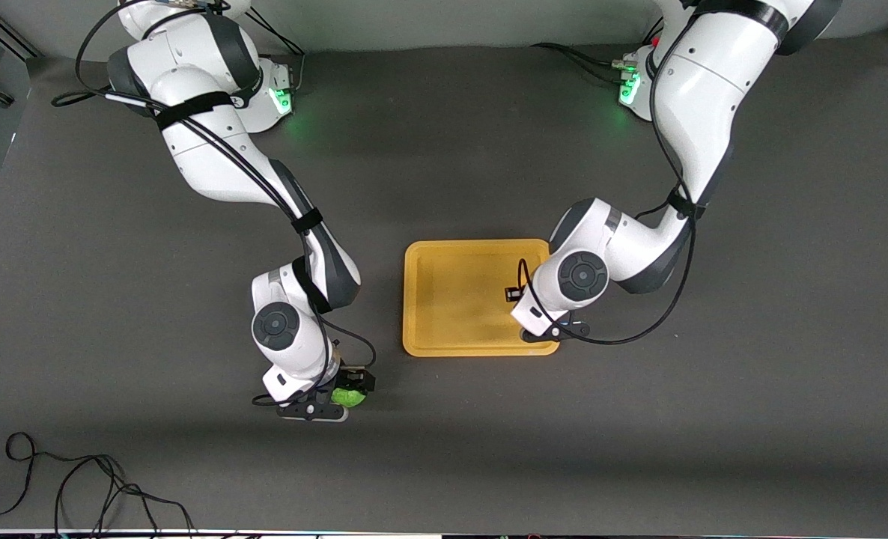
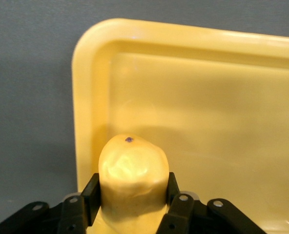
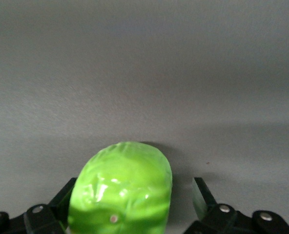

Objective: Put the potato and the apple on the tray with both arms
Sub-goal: 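Lift the green apple with the right gripper while the left gripper withdraws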

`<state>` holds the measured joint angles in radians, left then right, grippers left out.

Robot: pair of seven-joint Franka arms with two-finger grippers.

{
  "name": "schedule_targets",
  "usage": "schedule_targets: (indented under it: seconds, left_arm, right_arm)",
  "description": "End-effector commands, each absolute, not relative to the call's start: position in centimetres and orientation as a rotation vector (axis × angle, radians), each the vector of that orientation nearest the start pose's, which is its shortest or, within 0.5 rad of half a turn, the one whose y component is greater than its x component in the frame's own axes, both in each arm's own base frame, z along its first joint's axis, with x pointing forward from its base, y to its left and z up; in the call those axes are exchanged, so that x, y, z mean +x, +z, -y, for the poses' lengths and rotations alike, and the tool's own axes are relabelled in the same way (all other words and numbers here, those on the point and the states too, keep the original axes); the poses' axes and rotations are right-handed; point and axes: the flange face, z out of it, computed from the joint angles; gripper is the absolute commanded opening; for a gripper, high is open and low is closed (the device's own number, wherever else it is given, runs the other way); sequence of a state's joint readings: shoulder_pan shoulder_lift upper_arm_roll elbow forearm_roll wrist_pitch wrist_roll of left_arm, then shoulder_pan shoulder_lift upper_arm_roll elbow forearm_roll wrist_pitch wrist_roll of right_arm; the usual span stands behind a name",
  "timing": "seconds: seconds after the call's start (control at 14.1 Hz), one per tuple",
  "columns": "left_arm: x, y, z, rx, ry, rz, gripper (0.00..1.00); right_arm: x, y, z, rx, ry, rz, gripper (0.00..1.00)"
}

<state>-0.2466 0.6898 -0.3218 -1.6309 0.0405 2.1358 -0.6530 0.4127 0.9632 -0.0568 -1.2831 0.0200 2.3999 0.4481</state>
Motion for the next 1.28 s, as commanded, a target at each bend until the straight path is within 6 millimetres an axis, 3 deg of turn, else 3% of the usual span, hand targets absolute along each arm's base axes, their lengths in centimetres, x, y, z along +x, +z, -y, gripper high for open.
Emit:
schedule_targets:
  seconds: [0.0,0.07,0.28,0.35,0.5,0.64,0.71,0.92,0.99,1.13,1.2]
  left_arm:
    - [57.5,21.3,34.1,-3.152,0.351,0.166,0.98]
    - [57.5,21.4,34.1,-3.152,0.348,0.168,1.00]
    - [57.5,21.9,34.3,-3.154,0.339,0.165,1.00]
    - [57.8,22.5,33.9,-3.151,0.341,0.171,1.00]
    - [59.2,25.7,31.9,-3.164,0.283,0.199,1.00]
    - [61.3,30.5,28.0,-3.173,0.197,0.274,1.00]
    - [62.2,33.1,25.1,-3.165,0.153,0.255,1.00]
    - [62.4,40.5,18.3,-3.145,0.124,0.029,1.00]
    - [62.1,42.6,16.1,-3.131,0.136,-0.071,1.00]
    - [61.4,46.7,10.9,-3.111,0.124,-0.211,1.00]
    - [61.2,48.5,8.5,-3.107,0.091,-0.235,1.00]
  right_arm:
    - [71.2,18.0,-28.0,-3.078,-0.262,-0.150,0.64]
    - [71.3,18.6,-28.1,-3.076,-0.271,-0.144,0.54]
    - [71.6,22.0,-27.7,-3.083,-0.256,-0.133,0.54]
    - [71.8,24.4,-27.0,-3.087,-0.235,-0.150,0.54]
    - [71.3,28.6,-26.7,-3.097,-0.188,-0.150,0.54]
    - [70.4,33.9,-26.2,-3.107,-0.134,-0.138,0.54]
    - [69.5,37.6,-25.9,-3.112,-0.099,-0.126,0.54]
    - [65.6,45.2,-25.8,-3.121,-0.003,-0.119,0.54]
    - [64.2,46.7,-26.2,-3.118,0.001,-0.108,0.54]
    - [62.0,48.0,-28.7,-3.115,0.002,-0.123,0.54]
    - [60.9,48.2,-31.1,-3.111,-0.005,-0.156,0.54]
